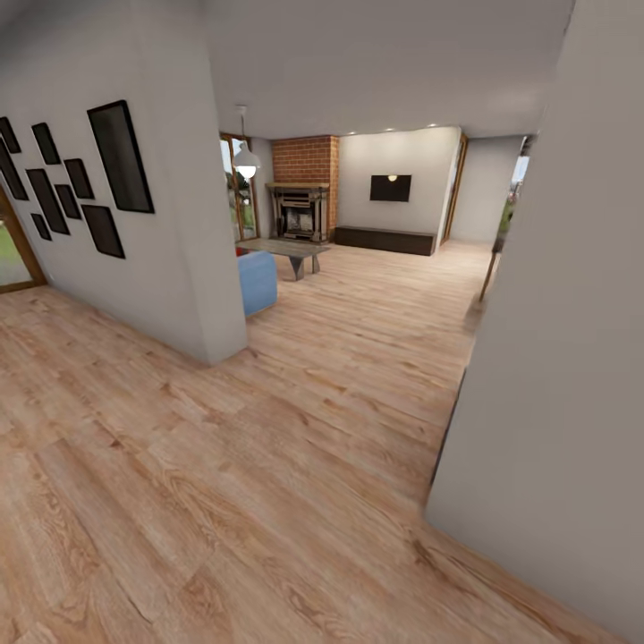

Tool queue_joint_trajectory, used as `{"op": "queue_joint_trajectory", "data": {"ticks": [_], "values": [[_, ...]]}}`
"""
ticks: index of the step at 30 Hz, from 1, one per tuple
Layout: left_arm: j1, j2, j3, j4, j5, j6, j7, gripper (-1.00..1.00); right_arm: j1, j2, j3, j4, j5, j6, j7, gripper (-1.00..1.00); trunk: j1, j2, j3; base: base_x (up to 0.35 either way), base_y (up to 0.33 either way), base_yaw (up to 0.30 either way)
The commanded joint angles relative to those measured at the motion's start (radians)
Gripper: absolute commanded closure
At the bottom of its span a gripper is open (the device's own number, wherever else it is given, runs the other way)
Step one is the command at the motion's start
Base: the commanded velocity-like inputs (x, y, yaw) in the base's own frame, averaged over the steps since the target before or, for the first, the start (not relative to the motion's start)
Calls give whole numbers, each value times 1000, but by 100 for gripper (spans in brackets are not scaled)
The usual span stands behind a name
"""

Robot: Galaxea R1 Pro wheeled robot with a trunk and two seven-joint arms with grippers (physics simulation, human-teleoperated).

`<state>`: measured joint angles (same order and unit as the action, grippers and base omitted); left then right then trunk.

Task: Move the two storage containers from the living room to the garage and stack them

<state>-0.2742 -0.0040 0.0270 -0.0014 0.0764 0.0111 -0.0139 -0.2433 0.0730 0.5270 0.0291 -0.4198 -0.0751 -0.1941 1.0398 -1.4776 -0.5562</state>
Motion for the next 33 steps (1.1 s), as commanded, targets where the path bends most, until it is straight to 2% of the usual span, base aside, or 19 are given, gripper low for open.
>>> {"op": "queue_joint_trajectory", "data": {"ticks": [1,28,33], "values": [[0,0,2,0,8,1,-1,-100,-1,1,8,3,-10,-6,-1,-100,1,0,-1,322,0,0],[0,0,2,0,8,1,-1,-100,-1,4,10,3,-9,-3,-1,-100,1,0,-1,322,0,0],[0,-1,2,0,8,1,-1,-100,-1,1,9,4,-9,-4,-1,-100,1,0,-1,322,0,149]]}}
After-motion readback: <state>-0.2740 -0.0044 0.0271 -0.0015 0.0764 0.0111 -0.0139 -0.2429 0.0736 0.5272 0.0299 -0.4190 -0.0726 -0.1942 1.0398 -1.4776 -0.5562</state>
